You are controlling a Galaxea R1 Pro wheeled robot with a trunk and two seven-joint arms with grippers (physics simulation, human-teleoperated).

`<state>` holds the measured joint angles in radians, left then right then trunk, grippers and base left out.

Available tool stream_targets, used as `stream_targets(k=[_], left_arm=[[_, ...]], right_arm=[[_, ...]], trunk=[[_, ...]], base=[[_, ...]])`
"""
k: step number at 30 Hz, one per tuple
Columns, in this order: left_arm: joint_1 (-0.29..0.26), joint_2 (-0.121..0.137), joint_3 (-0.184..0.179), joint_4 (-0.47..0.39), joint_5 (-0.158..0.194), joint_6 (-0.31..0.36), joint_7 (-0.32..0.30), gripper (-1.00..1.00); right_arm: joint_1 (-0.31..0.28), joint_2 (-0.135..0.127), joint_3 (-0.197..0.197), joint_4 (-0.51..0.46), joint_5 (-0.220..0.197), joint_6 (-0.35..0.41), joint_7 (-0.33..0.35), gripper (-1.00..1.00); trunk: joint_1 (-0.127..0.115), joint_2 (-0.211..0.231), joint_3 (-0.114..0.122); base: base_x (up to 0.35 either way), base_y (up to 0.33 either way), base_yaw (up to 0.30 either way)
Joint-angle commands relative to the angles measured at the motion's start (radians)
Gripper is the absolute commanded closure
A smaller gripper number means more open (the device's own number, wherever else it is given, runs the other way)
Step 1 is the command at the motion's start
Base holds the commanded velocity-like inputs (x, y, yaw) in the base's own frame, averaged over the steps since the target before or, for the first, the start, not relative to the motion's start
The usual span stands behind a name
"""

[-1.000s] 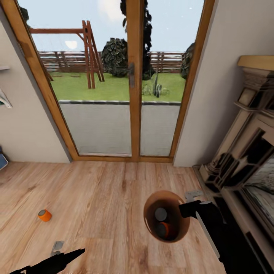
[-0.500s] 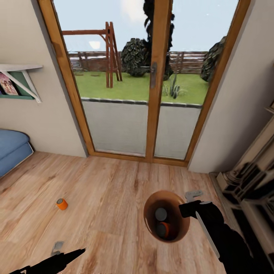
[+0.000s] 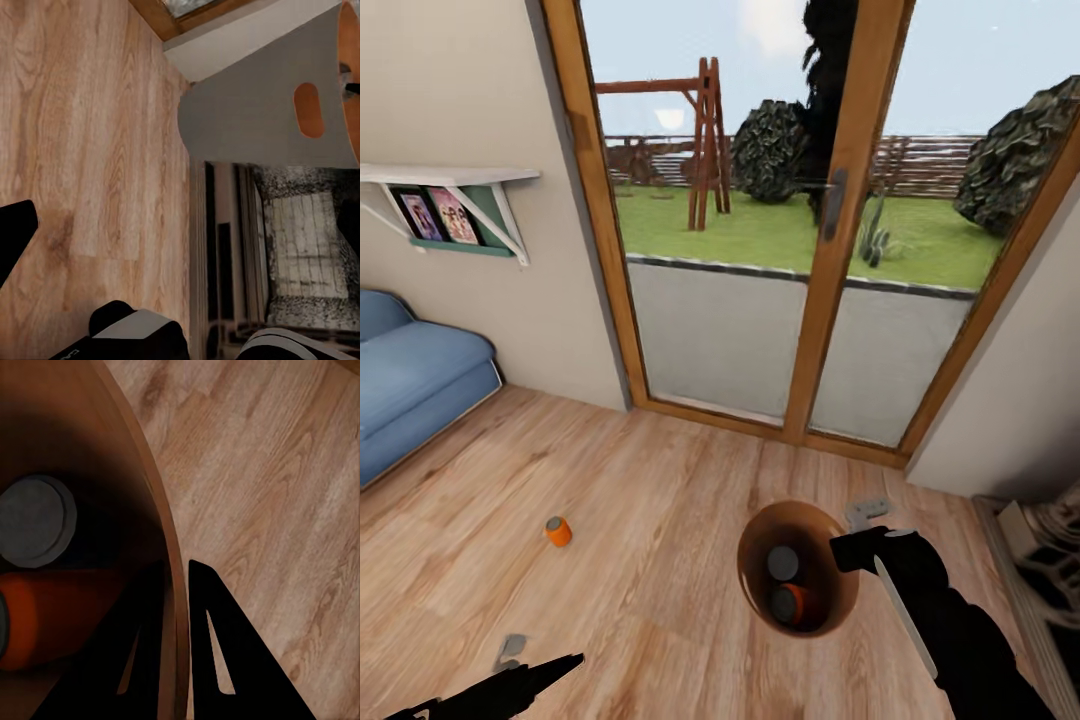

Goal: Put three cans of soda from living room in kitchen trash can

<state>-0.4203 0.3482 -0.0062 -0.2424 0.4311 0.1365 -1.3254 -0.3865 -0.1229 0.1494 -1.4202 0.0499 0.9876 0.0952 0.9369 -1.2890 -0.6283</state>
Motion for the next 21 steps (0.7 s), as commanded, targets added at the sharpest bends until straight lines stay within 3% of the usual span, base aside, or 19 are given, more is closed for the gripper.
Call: stream_targets(k=[1,21], left_arm=[[0.000,0.000,0.000,0.000,0.000,0.000,0.000,-1.00],[0.000,0.000,0.000,0.000,0.000,0.000,0.001,-1.00]], right_arm=[[0.000,0.000,0.000,0.000,-0.013,0.000,0.006,1.00],[-0.001,0.000,0.001,0.000,-0.013,0.000,0.006,1.00]], trunk=[[0.000,0.000,0.000],[0.000,0.000,0.000]], base=[[0.342,0.000,0.291],[0.345,0.000,0.291]])
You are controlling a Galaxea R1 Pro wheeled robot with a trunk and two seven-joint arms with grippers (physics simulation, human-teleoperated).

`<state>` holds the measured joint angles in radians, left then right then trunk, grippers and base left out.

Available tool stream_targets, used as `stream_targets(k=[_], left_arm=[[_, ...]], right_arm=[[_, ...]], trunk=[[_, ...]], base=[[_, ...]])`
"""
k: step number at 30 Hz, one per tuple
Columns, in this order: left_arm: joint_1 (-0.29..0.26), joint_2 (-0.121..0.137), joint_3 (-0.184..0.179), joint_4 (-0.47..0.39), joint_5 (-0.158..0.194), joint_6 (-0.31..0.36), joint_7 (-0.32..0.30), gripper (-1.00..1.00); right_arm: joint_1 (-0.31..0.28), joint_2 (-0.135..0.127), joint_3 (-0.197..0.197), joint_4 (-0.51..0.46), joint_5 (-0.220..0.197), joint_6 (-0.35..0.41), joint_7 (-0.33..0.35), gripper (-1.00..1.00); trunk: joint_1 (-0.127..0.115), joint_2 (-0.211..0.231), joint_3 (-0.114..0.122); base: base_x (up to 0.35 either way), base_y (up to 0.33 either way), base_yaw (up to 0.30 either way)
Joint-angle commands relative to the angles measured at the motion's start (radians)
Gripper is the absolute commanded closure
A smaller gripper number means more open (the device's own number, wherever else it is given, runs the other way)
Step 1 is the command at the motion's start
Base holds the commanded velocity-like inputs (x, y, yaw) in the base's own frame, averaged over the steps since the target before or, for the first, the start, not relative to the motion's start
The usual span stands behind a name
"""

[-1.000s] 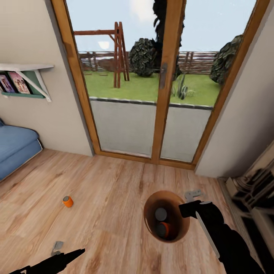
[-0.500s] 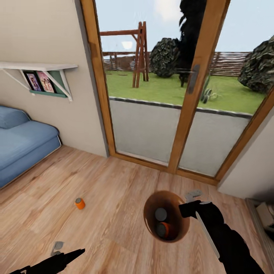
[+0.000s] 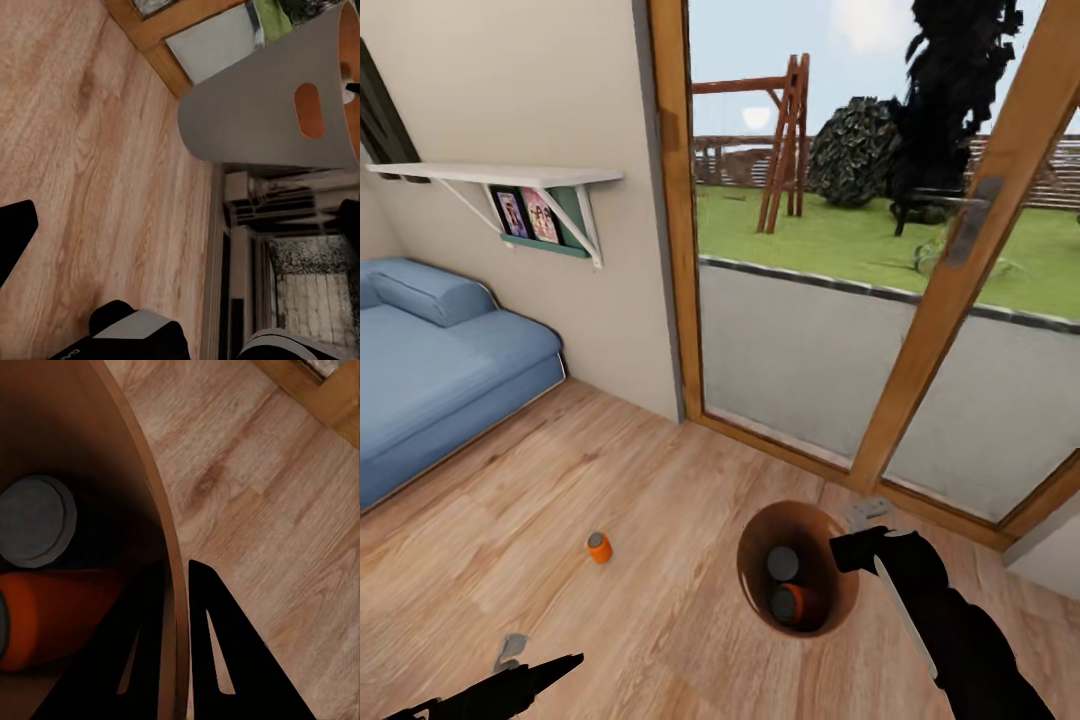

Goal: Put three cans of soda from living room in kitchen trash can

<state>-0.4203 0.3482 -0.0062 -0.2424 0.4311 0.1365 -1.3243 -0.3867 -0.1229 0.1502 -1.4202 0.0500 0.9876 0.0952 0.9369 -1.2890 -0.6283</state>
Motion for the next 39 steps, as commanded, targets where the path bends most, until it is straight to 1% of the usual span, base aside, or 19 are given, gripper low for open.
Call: stream_targets(k=[1,6,22,36,39], left_arm=[[0.000,0.000,0.000,0.000,0.000,0.000,0.000,-1.00],[0.000,0.000,0.000,0.000,0.000,0.000,0.000,-1.00],[0.000,0.000,0.001,0.000,0.000,0.000,-0.001,-1.00],[0.000,0.000,0.000,0.000,0.000,0.000,-0.001,-1.00],[0.000,0.000,0.001,0.000,0.000,0.000,-0.001,-1.00]], right_arm=[[0.000,0.000,0.000,0.000,-0.013,0.000,0.006,1.00],[0.000,0.000,0.000,0.000,-0.013,0.000,0.006,1.00],[0.000,0.000,0.000,0.000,-0.013,0.000,0.006,1.00],[0.000,0.000,0.000,0.000,-0.013,0.000,0.006,1.00],[0.000,0.000,0.000,0.000,-0.013,0.000,0.006,1.00]], trunk=[[0.000,0.000,0.000],[0.000,0.000,0.000],[0.000,0.000,0.000],[0.000,0.000,-0.003],[0.000,0.000,-0.003]], base=[[0.346,0.000,0.291],[0.346,0.000,0.168],[0.346,0.000,0.021],[0.347,0.000,0.247],[0.347,0.000,0.108]])
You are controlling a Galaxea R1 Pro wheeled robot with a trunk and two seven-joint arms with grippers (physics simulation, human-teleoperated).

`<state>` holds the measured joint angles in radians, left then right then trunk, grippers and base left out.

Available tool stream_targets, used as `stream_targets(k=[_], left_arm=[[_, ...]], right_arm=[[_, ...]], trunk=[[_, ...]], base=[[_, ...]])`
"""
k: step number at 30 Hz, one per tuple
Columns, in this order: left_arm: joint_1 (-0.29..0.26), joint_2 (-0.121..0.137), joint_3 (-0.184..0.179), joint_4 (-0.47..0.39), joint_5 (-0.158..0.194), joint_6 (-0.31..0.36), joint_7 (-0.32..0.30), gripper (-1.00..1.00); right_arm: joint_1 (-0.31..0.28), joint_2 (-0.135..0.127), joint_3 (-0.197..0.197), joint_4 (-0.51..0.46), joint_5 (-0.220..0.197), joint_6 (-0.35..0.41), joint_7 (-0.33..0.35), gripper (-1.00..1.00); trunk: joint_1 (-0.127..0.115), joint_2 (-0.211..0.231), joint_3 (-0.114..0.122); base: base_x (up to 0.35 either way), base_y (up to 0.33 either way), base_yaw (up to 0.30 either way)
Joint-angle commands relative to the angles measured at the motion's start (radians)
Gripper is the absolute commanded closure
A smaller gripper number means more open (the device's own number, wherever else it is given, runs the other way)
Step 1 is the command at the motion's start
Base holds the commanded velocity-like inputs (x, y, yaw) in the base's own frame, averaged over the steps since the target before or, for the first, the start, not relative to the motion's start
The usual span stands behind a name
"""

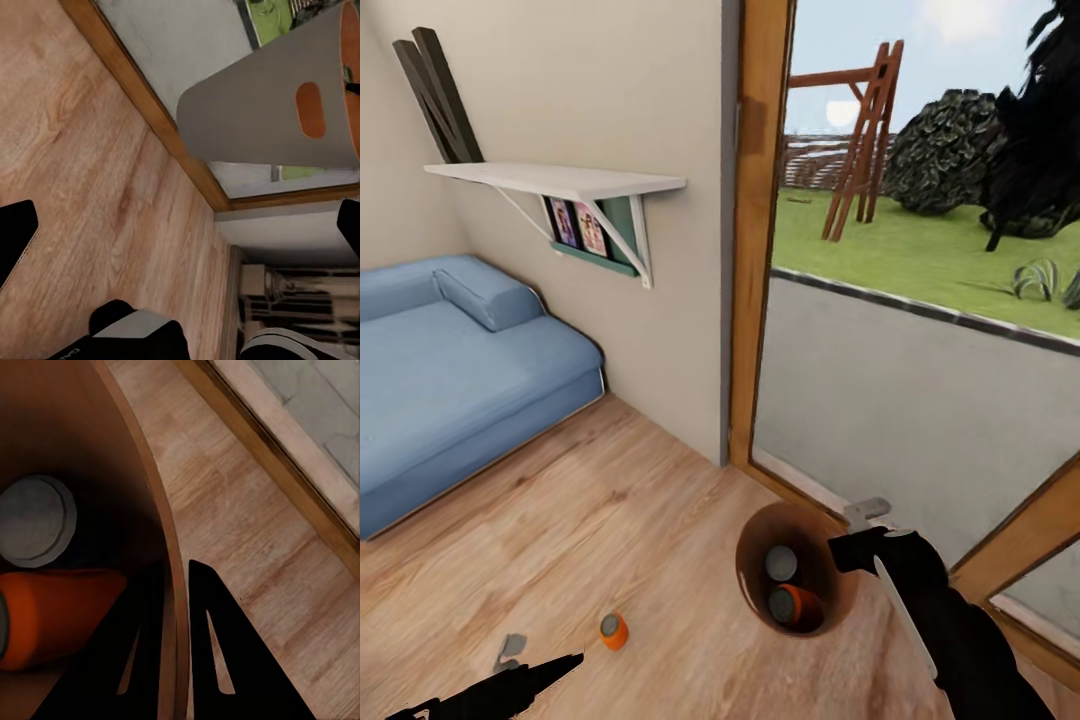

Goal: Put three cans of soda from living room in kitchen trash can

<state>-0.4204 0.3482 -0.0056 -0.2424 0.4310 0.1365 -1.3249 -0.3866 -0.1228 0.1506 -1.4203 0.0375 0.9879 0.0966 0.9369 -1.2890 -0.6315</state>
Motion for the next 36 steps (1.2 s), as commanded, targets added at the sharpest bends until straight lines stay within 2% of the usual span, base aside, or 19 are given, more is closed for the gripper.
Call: stream_targets(k=[1,19,26,27,28,32,36], left_arm=[[0.000,0.000,0.000,0.000,0.000,0.000,0.001,-1.00],[0.000,0.001,0.001,0.000,-0.001,0.000,0.000,-1.00],[0.000,0.002,0.001,0.000,0.000,0.000,0.000,-1.00],[0.000,0.002,0.001,0.000,0.000,0.000,0.000,-1.00],[0.000,0.002,0.001,0.000,0.000,0.000,0.000,-1.00],[0.000,0.002,0.001,0.000,0.000,0.000,0.000,-1.00],[0.000,0.002,0.001,0.000,0.000,0.000,0.000,-1.00]], right_arm=[[0.000,0.000,0.000,0.000,-0.001,0.000,0.005,1.00],[0.000,0.000,0.000,0.001,-0.001,0.000,0.005,1.00],[0.000,0.000,0.000,0.001,-0.001,0.000,0.005,1.00],[0.000,0.000,0.004,0.001,-0.001,0.000,0.005,1.00],[0.000,0.000,0.032,0.001,0.000,0.000,0.005,1.00],[0.000,0.000,0.086,0.001,0.002,0.000,0.004,1.00],[0.000,0.000,0.104,0.001,0.002,0.000,0.003,1.00]], trunk=[[0.000,0.000,0.000],[0.000,0.000,0.000],[0.000,0.000,0.000],[0.000,0.000,0.000],[0.000,0.000,0.000],[0.000,0.000,0.000],[0.000,0.000,0.000]], base=[[0.347,0.000,0.025],[0.344,0.017,0.004],[0.160,0.141,0.084],[0.021,0.027,0.190],[0.011,0.014,0.098],[0.006,0.007,0.051],[0.001,0.001,0.010]])
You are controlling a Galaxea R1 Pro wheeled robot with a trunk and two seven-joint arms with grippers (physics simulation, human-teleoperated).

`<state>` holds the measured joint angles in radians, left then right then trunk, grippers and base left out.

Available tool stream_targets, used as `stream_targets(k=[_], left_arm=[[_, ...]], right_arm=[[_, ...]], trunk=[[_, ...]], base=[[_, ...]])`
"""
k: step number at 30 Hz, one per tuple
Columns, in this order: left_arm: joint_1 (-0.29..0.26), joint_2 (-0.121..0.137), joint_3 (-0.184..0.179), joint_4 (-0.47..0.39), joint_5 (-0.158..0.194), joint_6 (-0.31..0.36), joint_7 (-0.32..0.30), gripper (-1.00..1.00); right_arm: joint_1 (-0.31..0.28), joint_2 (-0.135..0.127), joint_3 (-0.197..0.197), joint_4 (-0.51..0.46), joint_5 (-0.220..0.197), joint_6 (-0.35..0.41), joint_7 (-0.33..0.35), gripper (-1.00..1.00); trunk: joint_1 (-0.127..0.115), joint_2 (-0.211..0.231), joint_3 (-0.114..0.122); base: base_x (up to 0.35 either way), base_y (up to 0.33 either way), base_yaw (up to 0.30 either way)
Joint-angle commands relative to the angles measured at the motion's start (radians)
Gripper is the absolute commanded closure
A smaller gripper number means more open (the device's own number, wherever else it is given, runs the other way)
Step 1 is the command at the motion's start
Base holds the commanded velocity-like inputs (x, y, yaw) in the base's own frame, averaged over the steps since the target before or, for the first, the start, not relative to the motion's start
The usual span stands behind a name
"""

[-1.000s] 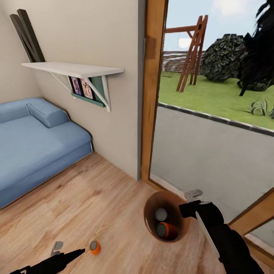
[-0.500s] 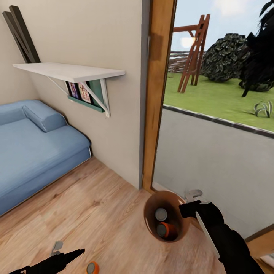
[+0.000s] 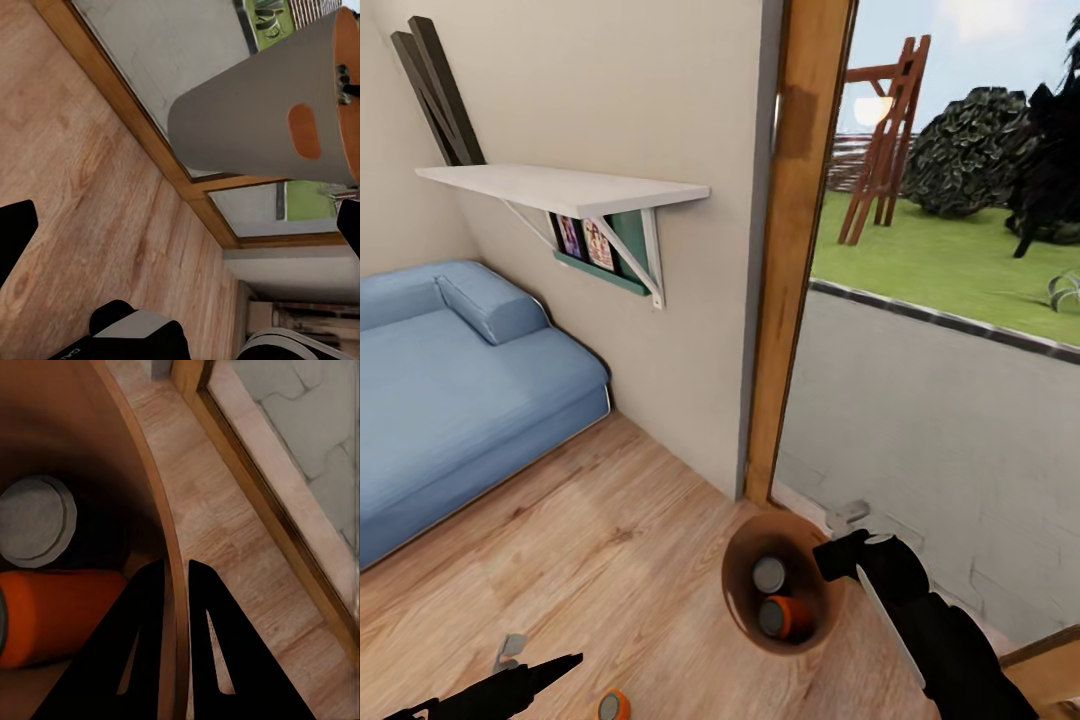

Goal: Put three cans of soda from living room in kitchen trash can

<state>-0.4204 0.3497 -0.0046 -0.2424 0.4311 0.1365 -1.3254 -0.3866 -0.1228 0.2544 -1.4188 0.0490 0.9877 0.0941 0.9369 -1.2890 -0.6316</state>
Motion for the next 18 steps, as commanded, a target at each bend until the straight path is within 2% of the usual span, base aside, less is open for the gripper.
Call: stream_targets(k=[1,10,17,18], left_arm=[[0.000,0.000,0.000,0.000,0.000,0.000,0.000,-1.00],[0.000,0.000,0.000,0.000,0.000,0.000,0.000,-1.00],[0.000,0.000,0.000,0.000,0.000,0.000,0.000,-1.00],[0.000,-0.004,-0.005,-0.008,0.001,0.001,0.077,-1.00]], right_arm=[[0.000,0.000,0.001,0.000,-0.009,0.000,0.006,1.00],[0.000,0.000,0.003,0.000,-0.009,0.000,0.006,1.00],[0.000,0.000,0.005,0.000,-0.009,0.000,0.006,1.00],[0.000,0.000,0.004,-0.001,-0.010,0.001,0.007,1.00]], trunk=[[0.000,0.000,0.000],[0.000,0.000,0.000],[0.000,0.000,0.000],[0.000,0.000,0.000]], base=[[0.000,0.000,0.025],[0.000,0.000,0.125],[0.000,0.000,0.016],[0.000,0.000,0.000]])
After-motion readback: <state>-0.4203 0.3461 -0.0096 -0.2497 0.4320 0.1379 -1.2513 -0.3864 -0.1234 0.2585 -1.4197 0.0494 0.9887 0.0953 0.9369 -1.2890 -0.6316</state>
